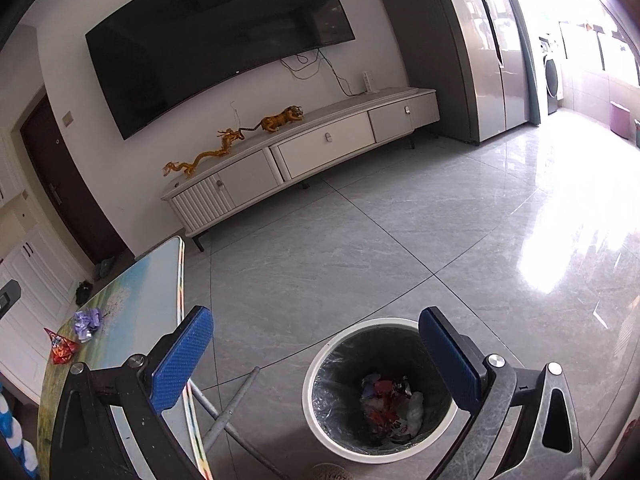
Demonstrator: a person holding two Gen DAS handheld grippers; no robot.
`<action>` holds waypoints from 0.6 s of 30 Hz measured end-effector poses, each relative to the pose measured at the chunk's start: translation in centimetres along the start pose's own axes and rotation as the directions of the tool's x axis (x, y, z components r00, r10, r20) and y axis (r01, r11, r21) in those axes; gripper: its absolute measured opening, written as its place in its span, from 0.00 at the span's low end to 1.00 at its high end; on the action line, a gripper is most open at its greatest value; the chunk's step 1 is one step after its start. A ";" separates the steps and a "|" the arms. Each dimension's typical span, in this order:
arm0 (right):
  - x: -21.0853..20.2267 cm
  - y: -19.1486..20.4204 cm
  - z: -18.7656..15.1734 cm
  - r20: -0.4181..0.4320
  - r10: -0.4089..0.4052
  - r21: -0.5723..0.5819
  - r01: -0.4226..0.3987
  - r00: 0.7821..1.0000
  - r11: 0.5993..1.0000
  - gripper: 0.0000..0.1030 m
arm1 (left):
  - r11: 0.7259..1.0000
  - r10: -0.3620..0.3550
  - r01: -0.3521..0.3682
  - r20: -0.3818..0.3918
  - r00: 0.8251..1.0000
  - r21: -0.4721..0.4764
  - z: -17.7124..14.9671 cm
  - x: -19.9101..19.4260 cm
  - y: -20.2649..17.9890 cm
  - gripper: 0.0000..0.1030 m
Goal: Collect trash
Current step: 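Move both tools back to the table toward the red snack bag and purple bag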
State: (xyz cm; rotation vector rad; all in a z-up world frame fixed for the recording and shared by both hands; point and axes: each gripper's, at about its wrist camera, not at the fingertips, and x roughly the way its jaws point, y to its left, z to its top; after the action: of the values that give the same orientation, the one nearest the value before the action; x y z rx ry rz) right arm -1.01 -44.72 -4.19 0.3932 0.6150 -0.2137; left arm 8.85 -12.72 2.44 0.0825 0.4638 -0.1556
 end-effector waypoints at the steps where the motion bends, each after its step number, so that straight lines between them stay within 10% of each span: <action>1: -0.1 0.5 0.0 0.004 0.003 -0.011 -0.003 1.000 1.000 1.00 | 1.000 0.009 -0.009 0.005 1.000 -0.013 0.0 -0.4 0.8 0.78; 18: -2.4 11.6 0.7 0.061 0.077 -0.192 -0.064 0.995 0.979 1.00 | 0.964 0.156 -0.138 0.064 0.986 -0.226 -1.4 -6.5 13.9 0.80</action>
State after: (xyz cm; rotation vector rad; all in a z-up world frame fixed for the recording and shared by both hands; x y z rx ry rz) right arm 0.99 -34.35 1.23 0.2218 0.5478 -0.0988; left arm 4.80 1.95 4.75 -0.1070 0.3897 0.0397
